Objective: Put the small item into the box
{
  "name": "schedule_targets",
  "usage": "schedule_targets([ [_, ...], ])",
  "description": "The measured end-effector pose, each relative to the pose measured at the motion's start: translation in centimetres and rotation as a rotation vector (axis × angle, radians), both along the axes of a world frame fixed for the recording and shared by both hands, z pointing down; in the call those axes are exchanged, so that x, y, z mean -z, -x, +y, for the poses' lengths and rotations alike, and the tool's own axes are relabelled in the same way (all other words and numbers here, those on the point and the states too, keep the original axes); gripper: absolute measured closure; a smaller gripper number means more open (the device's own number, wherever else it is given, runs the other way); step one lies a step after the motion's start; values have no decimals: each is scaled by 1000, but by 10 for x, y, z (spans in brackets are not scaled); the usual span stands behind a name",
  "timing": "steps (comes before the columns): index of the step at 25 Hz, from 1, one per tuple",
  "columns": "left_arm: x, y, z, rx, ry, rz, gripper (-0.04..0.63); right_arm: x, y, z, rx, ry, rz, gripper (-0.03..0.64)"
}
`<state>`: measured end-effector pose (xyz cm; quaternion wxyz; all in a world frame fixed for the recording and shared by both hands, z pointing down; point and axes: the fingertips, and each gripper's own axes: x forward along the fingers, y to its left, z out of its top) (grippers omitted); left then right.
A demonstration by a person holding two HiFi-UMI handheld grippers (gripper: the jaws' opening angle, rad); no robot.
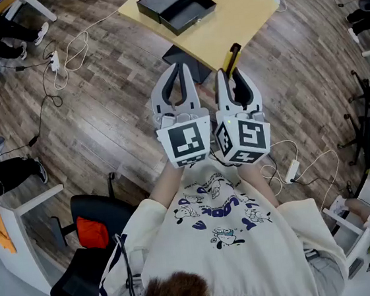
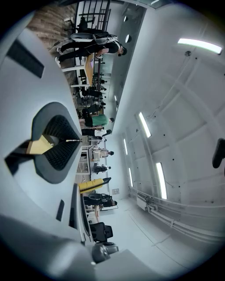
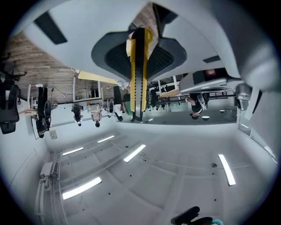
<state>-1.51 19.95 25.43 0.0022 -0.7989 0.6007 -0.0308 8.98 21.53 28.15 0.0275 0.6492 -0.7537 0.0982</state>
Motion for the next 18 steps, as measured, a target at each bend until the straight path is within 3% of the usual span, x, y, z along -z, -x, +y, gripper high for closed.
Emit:
schedule_targets([
  [18, -1, 6, 1, -8, 6, 5, 574, -2, 8, 1, -5, 7, -13, 488],
])
